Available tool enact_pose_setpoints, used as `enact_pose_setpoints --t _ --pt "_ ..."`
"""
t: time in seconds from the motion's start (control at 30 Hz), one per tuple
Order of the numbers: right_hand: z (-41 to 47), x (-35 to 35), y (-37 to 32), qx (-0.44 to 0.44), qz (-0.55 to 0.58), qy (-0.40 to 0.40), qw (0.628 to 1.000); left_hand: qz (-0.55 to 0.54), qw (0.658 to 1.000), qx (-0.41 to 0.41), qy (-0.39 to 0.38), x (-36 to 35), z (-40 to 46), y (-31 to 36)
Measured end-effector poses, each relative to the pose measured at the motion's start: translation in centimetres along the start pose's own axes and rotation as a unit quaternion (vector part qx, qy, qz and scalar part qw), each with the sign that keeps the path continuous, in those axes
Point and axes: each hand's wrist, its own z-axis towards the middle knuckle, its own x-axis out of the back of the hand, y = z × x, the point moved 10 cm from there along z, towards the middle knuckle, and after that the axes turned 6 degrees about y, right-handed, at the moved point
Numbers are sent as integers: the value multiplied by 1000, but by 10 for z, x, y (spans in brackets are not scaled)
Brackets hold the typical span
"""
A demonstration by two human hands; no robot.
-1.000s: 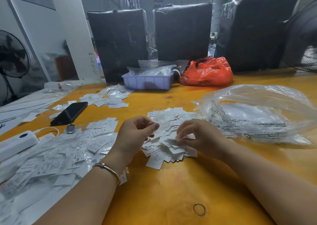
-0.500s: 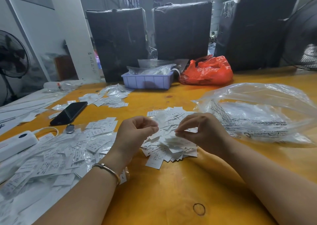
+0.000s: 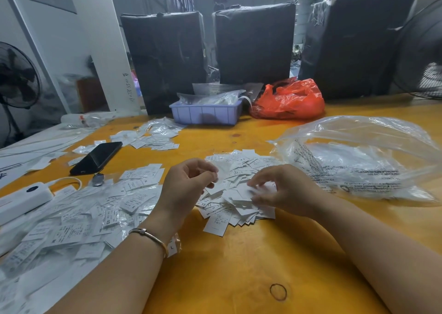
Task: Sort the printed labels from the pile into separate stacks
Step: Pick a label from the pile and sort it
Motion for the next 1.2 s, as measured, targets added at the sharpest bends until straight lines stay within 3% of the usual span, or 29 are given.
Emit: enact_pose_setpoints --t 0.4,0.73,0.97,1.03,1.1,1.2 --pt "0 6 -19 23 -73 93 993 -9 1000 -1 -24 -7 -3 3" --pt "0 -4 -24 50 -82 2 995 -9 1000 -8 -6 -2 -3 2" --pt "-1 2 -33 77 -158 83 981 4 1000 -12 -8 -3 -2 2" --pt "1 10 -25 33 -104 123 986 -2 1000 -6 -12 -3 -2 1" --pt "1 25 0 -59 69 171 981 -9 1000 0 -17 -4 -2 0" --pt "-2 23 30 -180 375 155 896 -19 1000 7 -22 -4 -2 -1"
